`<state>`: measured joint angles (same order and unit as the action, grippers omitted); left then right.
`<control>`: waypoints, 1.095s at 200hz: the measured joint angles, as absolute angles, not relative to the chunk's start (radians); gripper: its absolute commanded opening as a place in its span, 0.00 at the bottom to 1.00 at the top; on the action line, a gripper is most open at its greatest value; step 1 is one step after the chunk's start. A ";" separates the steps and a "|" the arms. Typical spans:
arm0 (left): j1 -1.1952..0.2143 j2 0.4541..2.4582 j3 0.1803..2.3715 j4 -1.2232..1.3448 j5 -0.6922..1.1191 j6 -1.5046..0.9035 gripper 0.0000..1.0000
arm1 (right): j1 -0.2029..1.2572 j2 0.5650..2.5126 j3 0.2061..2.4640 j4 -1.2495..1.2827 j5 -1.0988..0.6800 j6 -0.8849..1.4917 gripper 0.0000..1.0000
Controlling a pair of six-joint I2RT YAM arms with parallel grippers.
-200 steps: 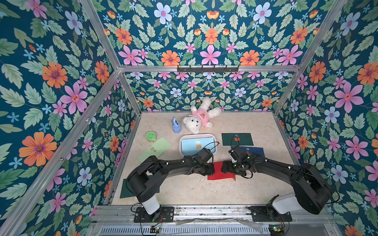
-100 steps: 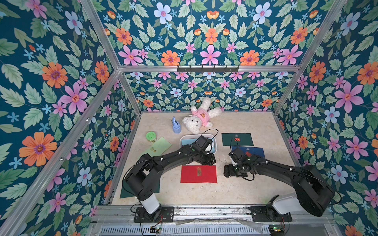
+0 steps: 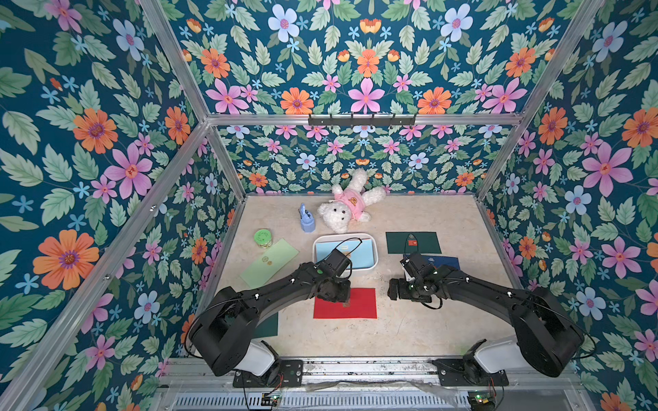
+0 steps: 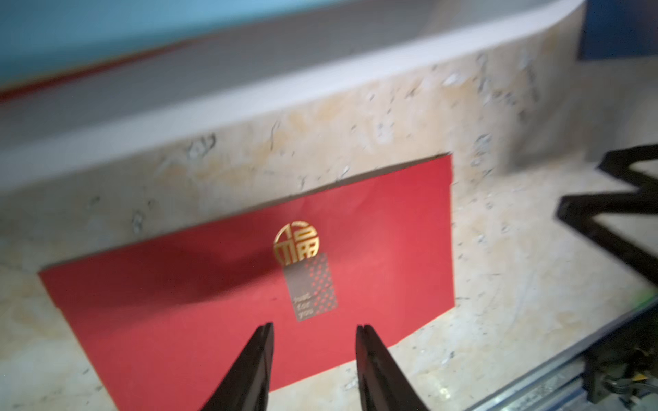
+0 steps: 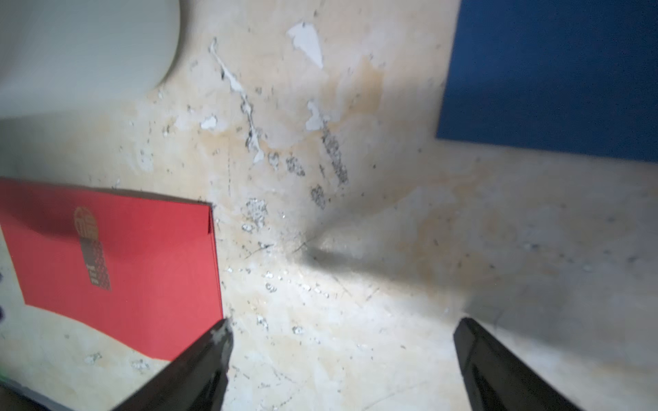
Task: Put the sealed envelopes into the storage box
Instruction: Move the envelope to the center of the board.
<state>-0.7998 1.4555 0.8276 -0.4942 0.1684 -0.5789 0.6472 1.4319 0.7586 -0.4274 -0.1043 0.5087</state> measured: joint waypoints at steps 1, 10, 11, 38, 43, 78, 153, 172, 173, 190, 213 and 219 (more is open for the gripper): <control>-0.801 1.455 0.826 -0.494 0.166 -0.579 0.45 | 0.646 1.432 0.759 -0.427 -0.104 0.509 0.99; -0.809 1.452 0.813 -0.490 0.144 -0.598 0.45 | 0.641 1.432 0.764 -0.425 -0.102 0.508 0.99; -0.810 1.452 0.813 -0.489 0.141 -0.600 0.45 | 0.640 1.432 0.764 -0.425 -0.102 0.508 0.99; -0.836 1.465 0.796 -0.438 0.074 -0.632 0.45 | 0.631 1.430 0.772 -0.424 -0.105 0.506 0.99; -0.842 1.473 0.793 -0.427 0.062 -0.645 0.44 | 0.628 1.428 0.772 -0.424 -0.104 0.505 0.99; -0.885 1.515 0.773 -0.389 0.004 -0.695 0.45 | 0.599 1.407 0.771 -0.429 -0.105 0.502 0.99; -0.977 1.584 0.760 -0.212 0.052 -0.794 0.44 | 0.492 1.341 0.750 -0.498 -0.153 0.449 0.97; -1.019 1.620 0.789 -0.138 0.111 -0.826 0.44 | 0.478 1.332 0.741 -0.516 -0.161 0.435 0.97; -1.021 1.622 0.791 -0.136 0.113 -0.827 0.44 | 0.478 1.331 0.741 -0.517 -0.162 0.434 0.97; -1.050 1.647 0.826 -0.131 0.162 -0.851 0.44 | 0.476 1.320 0.727 -0.528 -0.176 0.424 0.97; -1.066 1.654 0.878 -0.174 0.220 -0.865 0.47 | 0.475 1.309 0.711 -0.529 -0.198 0.418 0.97; -1.066 1.648 0.893 -0.182 0.221 -0.867 0.47 | 0.475 1.308 0.709 -0.529 -0.206 0.417 0.96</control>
